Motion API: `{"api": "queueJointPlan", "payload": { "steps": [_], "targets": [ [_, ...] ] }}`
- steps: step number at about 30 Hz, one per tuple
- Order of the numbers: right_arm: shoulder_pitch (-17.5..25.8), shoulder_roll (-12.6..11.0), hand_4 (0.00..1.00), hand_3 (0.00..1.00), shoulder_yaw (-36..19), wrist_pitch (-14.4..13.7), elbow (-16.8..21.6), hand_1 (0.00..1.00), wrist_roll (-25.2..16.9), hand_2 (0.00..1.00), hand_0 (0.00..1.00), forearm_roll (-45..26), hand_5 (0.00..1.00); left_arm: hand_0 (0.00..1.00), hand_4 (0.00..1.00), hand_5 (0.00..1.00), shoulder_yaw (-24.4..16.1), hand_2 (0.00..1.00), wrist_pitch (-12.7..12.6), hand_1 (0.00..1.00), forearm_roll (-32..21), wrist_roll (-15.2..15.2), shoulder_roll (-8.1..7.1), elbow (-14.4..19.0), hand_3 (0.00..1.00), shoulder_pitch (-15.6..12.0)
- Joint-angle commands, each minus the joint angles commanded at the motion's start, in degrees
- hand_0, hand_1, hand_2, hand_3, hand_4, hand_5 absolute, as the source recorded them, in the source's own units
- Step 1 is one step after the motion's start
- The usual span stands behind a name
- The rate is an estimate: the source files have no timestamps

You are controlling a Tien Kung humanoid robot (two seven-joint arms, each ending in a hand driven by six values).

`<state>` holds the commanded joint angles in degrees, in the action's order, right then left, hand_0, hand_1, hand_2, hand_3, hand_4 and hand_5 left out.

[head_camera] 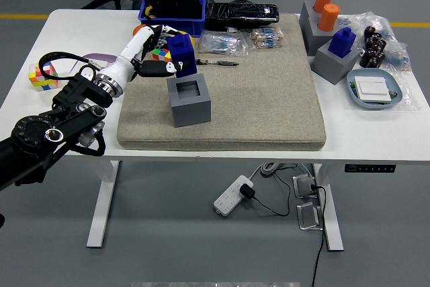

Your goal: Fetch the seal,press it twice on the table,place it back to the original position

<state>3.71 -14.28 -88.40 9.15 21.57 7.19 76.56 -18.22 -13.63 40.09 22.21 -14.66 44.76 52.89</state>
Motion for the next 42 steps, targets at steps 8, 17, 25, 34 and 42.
{"api": "queueJointPlan", "payload": {
  "steps": [8, 17, 25, 34, 42],
  "targets": [
    [-0.16, -0.19, 0.753, 0.720, 0.20, -0.03, 0.02, 0.774, -0.01, 0.745, 0.837, -0.18, 0.518, 0.663, 0.697, 0.002, 5.32, 0.471, 0.59, 0.495, -1.84, -0.67, 2.45, -3.31, 0.610, 1.71],
    [-0.22, -0.32, 0.753, 0.720, 0.50, -0.06, 0.05, 0.775, -0.04, 0.745, 0.837, -0.32, 0.517, 0.663, 0.697, 0.002, 8.69, 0.470, 0.84, 0.496, -2.60, -1.03, 3.54, -6.56, 0.610, 2.84],
    [-0.36, -0.48, 0.753, 0.719, 0.70, -0.07, 0.00, 0.774, -0.01, 0.745, 0.837, -0.32, 0.517, 0.664, 0.699, 0.002, 9.17, 0.470, 0.72, 0.494, -3.11, -0.90, 3.91, -8.06, 0.610, 2.96],
    [-0.51, -0.64, 0.753, 0.719, 1.22, -0.09, 0.07, 0.774, -0.04, 0.745, 0.837, -0.51, 0.518, 0.664, 0.700, 0.002, 9.81, 0.472, 0.75, 0.497, -3.49, -0.95, 4.50, -9.04, 0.611, 2.74],
    [-0.47, -0.69, 0.753, 0.719, 1.73, -0.07, 0.03, 0.774, -0.03, 0.744, 0.837, -0.60, 0.518, 0.664, 0.699, 0.002, 10.14, 0.472, 0.46, 0.497, -3.79, -0.71, 4.93, -9.79, 0.611, 2.58]
  ]
}}
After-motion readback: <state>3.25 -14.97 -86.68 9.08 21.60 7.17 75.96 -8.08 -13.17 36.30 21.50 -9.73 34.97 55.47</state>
